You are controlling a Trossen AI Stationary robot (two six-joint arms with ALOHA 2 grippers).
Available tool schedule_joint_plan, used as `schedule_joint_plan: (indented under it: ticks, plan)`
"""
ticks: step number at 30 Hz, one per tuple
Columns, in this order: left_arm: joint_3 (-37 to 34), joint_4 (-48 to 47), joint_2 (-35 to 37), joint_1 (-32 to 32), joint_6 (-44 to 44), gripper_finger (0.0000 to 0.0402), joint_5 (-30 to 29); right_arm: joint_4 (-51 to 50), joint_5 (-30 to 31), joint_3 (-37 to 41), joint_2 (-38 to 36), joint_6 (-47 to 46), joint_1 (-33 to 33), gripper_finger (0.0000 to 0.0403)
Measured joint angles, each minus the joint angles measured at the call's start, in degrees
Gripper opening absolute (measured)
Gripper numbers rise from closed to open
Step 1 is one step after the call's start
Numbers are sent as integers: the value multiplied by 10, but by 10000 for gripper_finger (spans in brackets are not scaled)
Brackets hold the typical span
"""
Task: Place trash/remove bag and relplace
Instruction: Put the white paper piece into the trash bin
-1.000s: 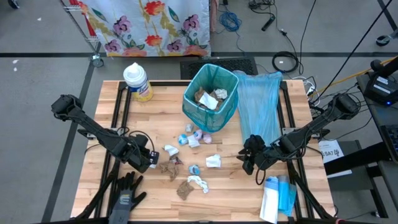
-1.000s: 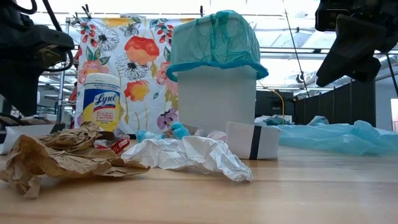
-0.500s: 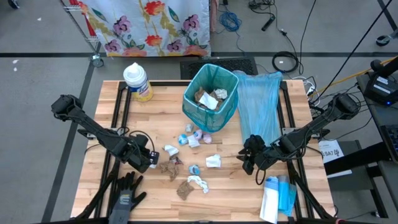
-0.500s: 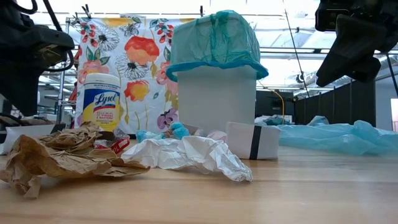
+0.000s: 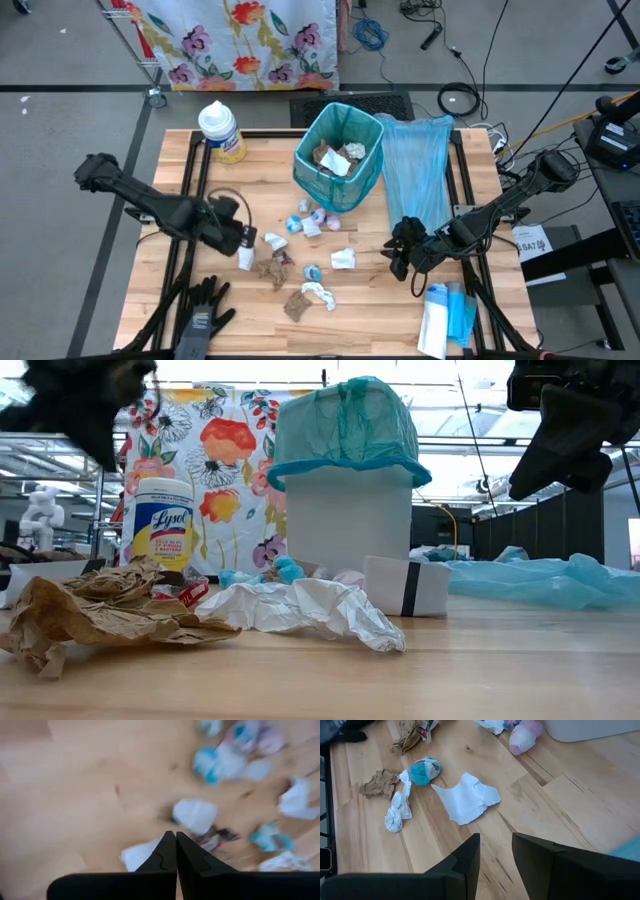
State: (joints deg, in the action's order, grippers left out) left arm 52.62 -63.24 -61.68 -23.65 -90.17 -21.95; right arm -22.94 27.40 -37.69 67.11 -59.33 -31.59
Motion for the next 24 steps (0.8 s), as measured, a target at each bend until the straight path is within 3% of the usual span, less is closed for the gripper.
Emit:
schedule_joint_plan:
  ticks: [6,13,20,24]
  plan:
    - [161,-93,0,95,156,0,-35,-2,13,0,0,1,0,105]
    - [310,-42,-24,253,398,0,-38,-19,14,0,0,-8,9,105]
    - [367,13,-65,323,550,0,-7,-27,14,0,0,-29,9,105]
    - [367,-6,-75,323,554,7,9,-27,14,0,0,-33,9,105]
